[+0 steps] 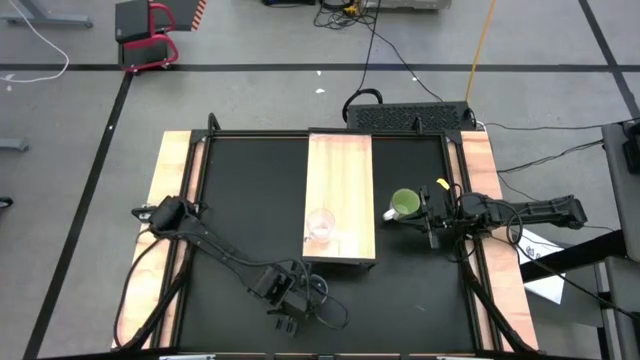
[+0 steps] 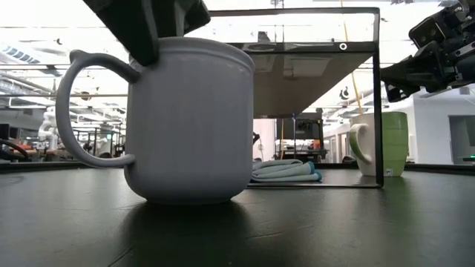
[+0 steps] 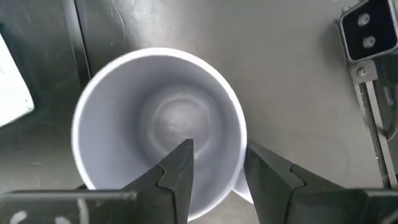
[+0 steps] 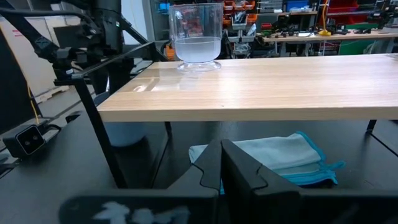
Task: Stack small to large cups/mugs on shelf
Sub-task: Put the gray mug on the shelf
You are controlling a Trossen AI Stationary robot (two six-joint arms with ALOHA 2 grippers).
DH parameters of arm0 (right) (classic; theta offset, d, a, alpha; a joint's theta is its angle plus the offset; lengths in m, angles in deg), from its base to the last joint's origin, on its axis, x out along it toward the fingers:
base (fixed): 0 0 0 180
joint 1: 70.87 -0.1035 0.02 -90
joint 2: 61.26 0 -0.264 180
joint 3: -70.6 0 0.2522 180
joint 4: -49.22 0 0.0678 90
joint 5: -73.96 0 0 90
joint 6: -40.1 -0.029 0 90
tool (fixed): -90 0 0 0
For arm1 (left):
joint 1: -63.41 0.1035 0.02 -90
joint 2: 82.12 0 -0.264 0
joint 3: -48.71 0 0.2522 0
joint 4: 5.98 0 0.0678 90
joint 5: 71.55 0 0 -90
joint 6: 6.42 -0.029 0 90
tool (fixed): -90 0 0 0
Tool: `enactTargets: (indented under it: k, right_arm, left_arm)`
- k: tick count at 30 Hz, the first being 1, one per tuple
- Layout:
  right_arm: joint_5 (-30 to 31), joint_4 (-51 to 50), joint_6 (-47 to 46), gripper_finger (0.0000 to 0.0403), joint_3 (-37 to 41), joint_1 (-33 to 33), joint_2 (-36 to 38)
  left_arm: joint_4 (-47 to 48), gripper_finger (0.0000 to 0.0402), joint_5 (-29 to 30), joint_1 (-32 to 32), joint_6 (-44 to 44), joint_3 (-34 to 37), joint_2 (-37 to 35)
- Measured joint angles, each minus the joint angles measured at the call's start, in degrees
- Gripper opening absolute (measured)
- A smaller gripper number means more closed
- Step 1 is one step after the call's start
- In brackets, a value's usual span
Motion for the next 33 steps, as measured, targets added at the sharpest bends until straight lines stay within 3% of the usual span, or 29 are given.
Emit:
enactTargets:
  k: [14, 25, 33]
  right_arm:
    - [0.0, 0.0, -0.03, 0.0, 0.01, 0.0, 0.0]
    - [0.0, 0.0, 0.05, 0.0, -0.01, -0.02, 0.02]
    - [0.0, 0.0, 0.03, 0.0, -0.01, -0.02, 0.02]
  left_arm:
    - [-0.22, 0.0132, 0.0, 0.09, -0.89, -0.02, -0.02]
    - [-0.37, 0.0012, -0.2, 0.24, -2.79, -0.04, -0.02]
    - [-0.72, 0.0007, -1.7, -0.08, -6.35, -0.08, -0.1]
